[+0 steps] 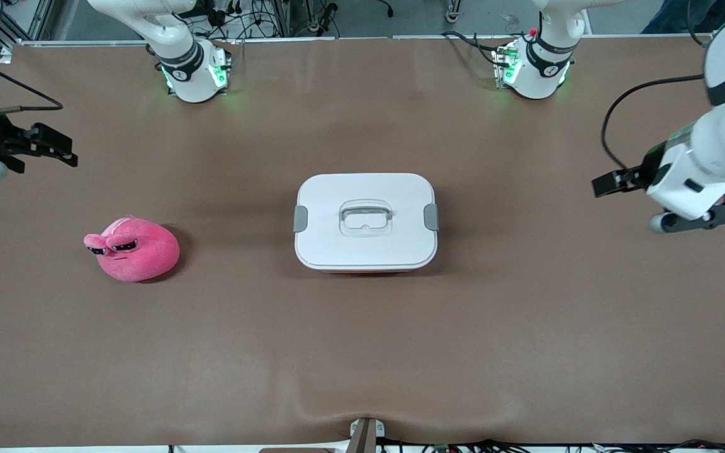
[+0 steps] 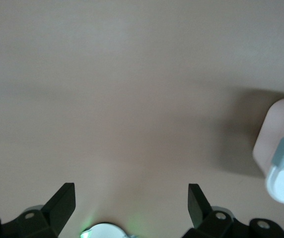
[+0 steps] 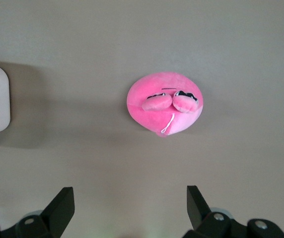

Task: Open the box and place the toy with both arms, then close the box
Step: 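Move the right gripper toward the pink plush while the left gripper approaches the box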

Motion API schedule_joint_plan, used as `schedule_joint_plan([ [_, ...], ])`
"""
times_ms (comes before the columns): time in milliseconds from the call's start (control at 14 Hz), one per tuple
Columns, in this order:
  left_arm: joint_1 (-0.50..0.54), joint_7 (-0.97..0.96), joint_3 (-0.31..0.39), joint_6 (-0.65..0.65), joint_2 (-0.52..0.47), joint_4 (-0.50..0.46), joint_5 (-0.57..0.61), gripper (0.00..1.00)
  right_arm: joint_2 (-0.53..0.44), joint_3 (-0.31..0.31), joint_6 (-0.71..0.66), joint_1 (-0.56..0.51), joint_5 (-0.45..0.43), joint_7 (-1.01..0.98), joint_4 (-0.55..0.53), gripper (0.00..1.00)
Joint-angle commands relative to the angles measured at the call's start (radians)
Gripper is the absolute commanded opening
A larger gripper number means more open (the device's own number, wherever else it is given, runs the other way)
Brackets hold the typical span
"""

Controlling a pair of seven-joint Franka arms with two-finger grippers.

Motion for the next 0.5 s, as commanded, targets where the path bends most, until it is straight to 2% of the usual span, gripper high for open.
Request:
schedule_joint_plan([
  [0,-0.031,-0.089,-0.005,0.004,0.051,0.060,0.010,1.00,-0.010,0.008,0.084,-0.012,0.010,-0.100,-0.073,1.00],
  [286,-0.095,-0.288,-0.007,0.044,0.062,0.062,-0.005,1.00,-0.004,0.008,0.227,-0.012,0.010,-0.269,-0.171,1.00],
  [429,-0.108,-0.411,-0.007,0.071,0.074,0.060,-0.068,1.00,0.005,0.006,0.329,-0.014,0.010,-0.367,-0.235,1.00],
])
